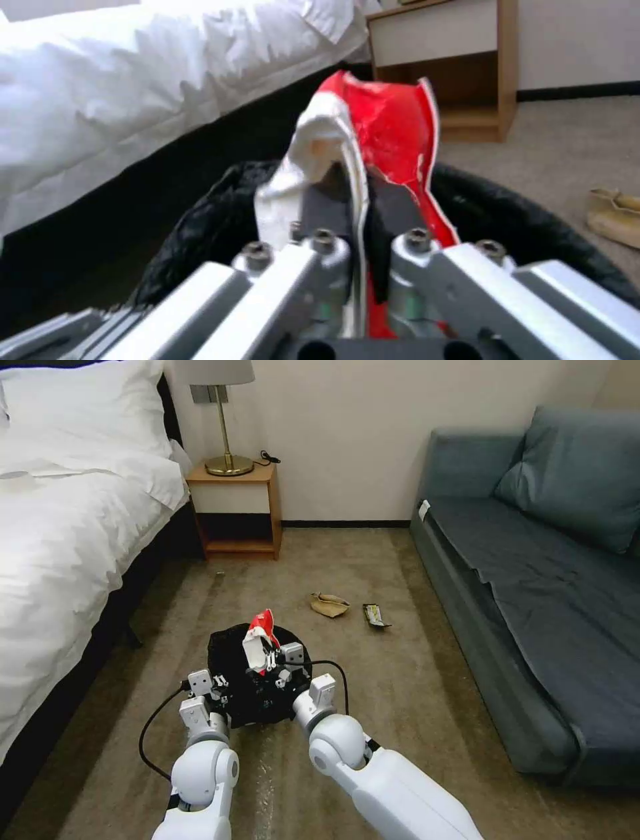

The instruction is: Pick up the trash bin, then pick up the garbage on the floor and place it into the trash bin.

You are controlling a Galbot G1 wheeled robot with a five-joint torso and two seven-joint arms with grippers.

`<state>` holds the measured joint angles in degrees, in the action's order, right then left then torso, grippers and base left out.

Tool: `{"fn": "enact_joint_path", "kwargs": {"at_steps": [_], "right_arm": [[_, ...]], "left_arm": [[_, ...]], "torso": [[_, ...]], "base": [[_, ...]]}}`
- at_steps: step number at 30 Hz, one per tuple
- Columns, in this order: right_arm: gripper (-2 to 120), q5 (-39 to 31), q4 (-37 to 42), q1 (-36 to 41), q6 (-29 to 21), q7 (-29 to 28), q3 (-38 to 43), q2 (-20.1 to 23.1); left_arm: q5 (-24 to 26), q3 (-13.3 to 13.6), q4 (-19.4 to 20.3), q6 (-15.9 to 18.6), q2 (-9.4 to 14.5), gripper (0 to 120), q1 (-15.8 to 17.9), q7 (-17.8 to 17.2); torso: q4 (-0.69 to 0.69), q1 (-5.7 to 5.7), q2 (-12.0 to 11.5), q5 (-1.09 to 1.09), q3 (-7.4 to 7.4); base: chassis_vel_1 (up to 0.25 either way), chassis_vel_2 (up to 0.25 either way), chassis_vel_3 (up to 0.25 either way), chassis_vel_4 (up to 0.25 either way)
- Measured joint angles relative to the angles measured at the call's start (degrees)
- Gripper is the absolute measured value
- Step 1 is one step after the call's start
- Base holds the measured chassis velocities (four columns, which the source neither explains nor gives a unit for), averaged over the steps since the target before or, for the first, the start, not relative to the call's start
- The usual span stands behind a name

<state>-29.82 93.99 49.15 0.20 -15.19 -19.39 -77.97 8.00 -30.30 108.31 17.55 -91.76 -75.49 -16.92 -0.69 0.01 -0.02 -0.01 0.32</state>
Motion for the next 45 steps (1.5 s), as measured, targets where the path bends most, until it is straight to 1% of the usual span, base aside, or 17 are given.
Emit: {"fn": "enact_joint_path", "kwargs": {"at_steps": [2,5,7,8,10,11,13,17,20,21,24,27,30,34,36,37,45], "right_arm": [[20,0.5,-0.3,0.2,0.1,0.3,-0.2,-0.1],[25,0.6,-0.3,0.3,0.1,0.4,-0.2,-0.1],[37,0.7,-0.2,0.4,0.2,0.6,-0.2,0.0],[37,0.7,-0.2,0.4,0.2,0.6,-0.2,0.0],[47,0.8,0.0,0.5,0.2,0.6,-0.2,0.0],[47,0.8,0.0,0.5,0.2,0.6,-0.2,0.0],[60,1.0,0.1,0.6,0.2,0.6,-0.1,0.1],[68,1.2,0.0,0.6,0.2,0.7,-0.2,0.3],[85,2.1,-1.2,0.4,0.2,1.0,-1.1,0.9],[85,2.1,-1.2,0.4,0.2,1.0,-1.1,0.9],[98,-0.3,-1.2,-1.7,-1.3,1.0,-3.2,2.6],[99,-4.3,0.3,-3.1,-3.8,0.4,-4.4,3.6],[100,-15.5,4.3,-8.9,-9.7,-3.7,-7.8,6.6],[100,-20.9,5.7,-12.7,-13.6,-7.1,-9.9,8.1],[100,-27.6,7.5,-16.5,-19.7,-11.7,-12.1,9.5],[100,-29.7,7.9,-18.1,-21.2,-13.0,-13.6,10.1],[100,-33.4,5.2,-26.5,-23.4,-14.4,-21.6,10.8]], "left_arm": [[-0.1,0.1,-0.1,0.0,-0.1,3,0.1,0.0],[-0.2,0.0,-0.2,0.0,-0.1,3,0.1,0.0],[-0.2,-0.3,-0.6,0.0,0.0,3,0.2,0.0],[-0.2,-0.3,-0.6,0.0,0.0,3,0.2,0.0],[-0.2,-0.6,-0.7,0.0,0.2,3,0.2,0.1],[-0.2,-0.6,-0.7,0.0,0.2,3,0.2,0.1],[-0.1,-0.8,-0.8,0.0,0.3,3,0.4,0.1],[-0.1,-0.8,-0.7,0.0,0.3,3,0.5,0.1],[-0.1,-0.7,-0.1,0.1,0.3,3,0.4,0.0],[-0.1,-0.7,-0.1,0.1,0.3,3,0.4,0.0],[-0.4,-0.4,0.6,0.2,0.2,3,0.1,0.0],[-0.8,-0.5,0.7,0.2,0.3,3,0.1,0.1],[-1.0,-1.1,0.9,0.2,0.6,3,0.0,0.1],[-1.0,-1.3,1.0,0.2,0.7,3,-0.1,0.1],[-1.0,-1.4,1.1,0.2,0.8,3,-0.2,0.1],[-1.1,-1.3,1.2,0.2,0.8,3,-0.2,0.2],[-0.9,-1.2,1.6,0.0,0.6,3,-0.5,0.2]], "torso": [[0.00,0.00,0.0,0.00,0.00],[0.00,0.00,0.0,0.00,0.00],[0.00,0.00,0.0,0.00,0.00],[0.00,0.00,0.0,0.00,0.00],[0.00,0.00,0.0,0.00,0.00],[0.00,0.00,0.0,0.00,0.00],[0.00,0.00,0.0,0.00,0.00],[0.00,0.00,0.0,0.00,0.00],[0.00,0.00,0.0,0.00,0.00],[0.00,0.00,0.0,0.00,0.00],[0.00,0.00,0.0,0.00,0.00],[0.00,0.00,0.0,0.00,0.00],[0.00,0.00,0.0,0.00,0.00],[0.00,0.00,0.0,0.00,0.00],[0.00,0.00,0.0,0.00,0.00],[0.00,0.00,0.0,0.01,0.00],[0.00,0.00,0.0,0.00,0.00]], "base": [[0.000,0.000,0.000,0.000],[0.000,0.000,0.000,0.000],[0.000,0.000,0.000,0.000],[0.000,0.000,0.000,0.000],[0.000,0.000,0.000,0.000],[0.000,0.000,0.000,0.000],[0.000,0.000,0.000,0.000],[0.000,0.000,0.000,0.000],[0.000,0.000,0.000,0.000],[0.000,0.000,0.000,0.000],[0.000,0.000,0.000,0.000],[0.000,0.000,0.000,0.000],[0.000,0.000,0.000,0.000],[0.000,0.000,0.000,0.000],[0.000,0.000,0.000,0.000],[0.000,0.000,0.000,0.000],[0.000,0.000,0.000,0.000]]}}
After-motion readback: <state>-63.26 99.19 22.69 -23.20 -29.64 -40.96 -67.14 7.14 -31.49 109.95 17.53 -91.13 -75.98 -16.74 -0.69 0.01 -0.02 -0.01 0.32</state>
